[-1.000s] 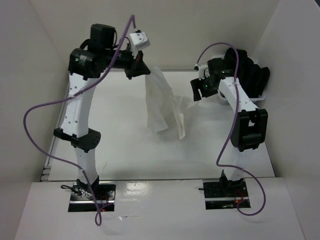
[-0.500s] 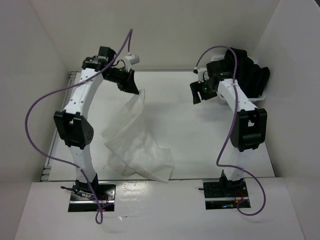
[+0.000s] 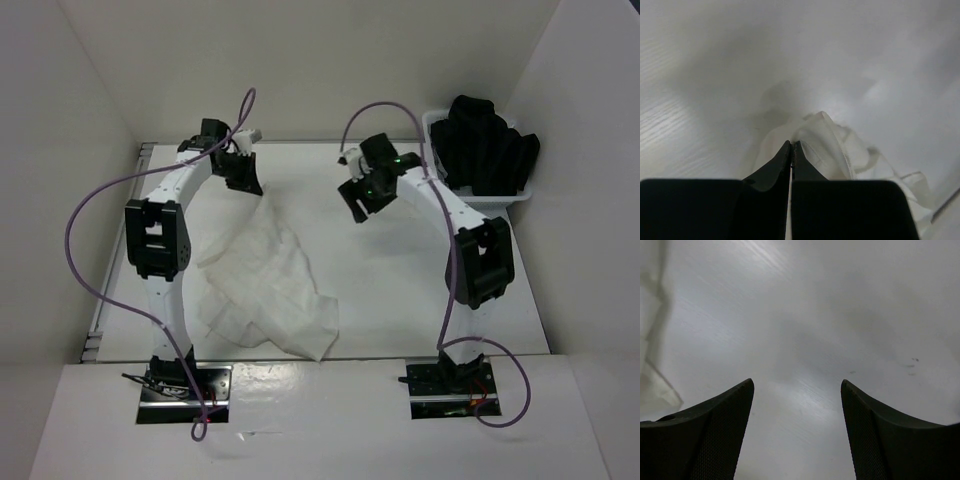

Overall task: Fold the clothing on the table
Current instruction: Flatten the skirt out

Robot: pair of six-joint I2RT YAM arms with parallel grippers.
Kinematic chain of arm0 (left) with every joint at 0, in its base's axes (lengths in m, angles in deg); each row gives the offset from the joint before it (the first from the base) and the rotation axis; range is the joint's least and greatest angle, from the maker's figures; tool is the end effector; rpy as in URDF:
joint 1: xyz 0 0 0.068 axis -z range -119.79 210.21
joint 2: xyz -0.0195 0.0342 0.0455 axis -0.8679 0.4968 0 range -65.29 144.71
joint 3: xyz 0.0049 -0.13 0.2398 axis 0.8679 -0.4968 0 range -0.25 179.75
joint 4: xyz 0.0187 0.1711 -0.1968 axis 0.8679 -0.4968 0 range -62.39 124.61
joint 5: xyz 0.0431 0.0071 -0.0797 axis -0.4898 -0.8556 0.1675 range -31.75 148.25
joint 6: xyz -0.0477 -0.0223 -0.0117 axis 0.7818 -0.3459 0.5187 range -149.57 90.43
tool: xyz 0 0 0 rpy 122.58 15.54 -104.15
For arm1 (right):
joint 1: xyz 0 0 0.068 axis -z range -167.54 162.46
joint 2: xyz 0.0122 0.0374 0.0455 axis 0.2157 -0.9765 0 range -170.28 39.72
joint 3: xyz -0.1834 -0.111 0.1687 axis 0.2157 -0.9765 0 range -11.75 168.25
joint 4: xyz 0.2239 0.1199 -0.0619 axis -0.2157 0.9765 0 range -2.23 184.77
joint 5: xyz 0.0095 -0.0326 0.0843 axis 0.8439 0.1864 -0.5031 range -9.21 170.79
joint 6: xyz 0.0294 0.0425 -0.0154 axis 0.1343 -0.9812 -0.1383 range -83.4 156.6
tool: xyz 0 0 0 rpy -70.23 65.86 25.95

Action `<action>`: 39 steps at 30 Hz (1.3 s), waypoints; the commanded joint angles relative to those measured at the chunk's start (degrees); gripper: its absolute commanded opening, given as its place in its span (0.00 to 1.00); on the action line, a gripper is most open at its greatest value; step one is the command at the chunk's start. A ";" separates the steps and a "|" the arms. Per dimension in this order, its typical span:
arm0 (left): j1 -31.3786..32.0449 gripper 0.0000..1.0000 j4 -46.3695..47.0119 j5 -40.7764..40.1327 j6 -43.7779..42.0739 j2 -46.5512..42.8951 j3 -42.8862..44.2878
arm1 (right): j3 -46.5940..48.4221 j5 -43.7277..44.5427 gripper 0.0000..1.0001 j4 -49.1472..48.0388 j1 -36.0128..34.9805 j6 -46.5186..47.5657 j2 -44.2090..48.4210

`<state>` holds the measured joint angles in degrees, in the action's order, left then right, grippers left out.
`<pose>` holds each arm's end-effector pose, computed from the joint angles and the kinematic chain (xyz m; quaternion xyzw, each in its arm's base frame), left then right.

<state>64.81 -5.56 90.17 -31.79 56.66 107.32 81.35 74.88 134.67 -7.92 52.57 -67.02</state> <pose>0.4693 -0.0567 0.2499 0.1381 0.9092 -0.2679 0.2872 0.3756 0.1433 0.2715 -0.3137 0.9136 0.0596 0.2518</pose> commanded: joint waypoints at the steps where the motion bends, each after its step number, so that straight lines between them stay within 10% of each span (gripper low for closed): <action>1: -1.61 0.00 5.09 -9.84 7.30 5.22 3.42 | 4.27 4.59 0.75 -1.54 -7.46 0.47 0.75; 12: -3.98 0.00 4.21 -23.48 13.20 9.97 5.72 | 13.41 3.80 0.75 2.24 -16.61 1.00 -4.44; 39: -14.71 0.02 2.37 -14.17 11.71 7.51 -7.90 | 18.43 14.87 0.74 -13.40 -43.34 4.59 -18.23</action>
<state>50.00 0.56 74.83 -17.91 64.31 101.79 98.20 86.55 127.69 -50.59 55.24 -83.71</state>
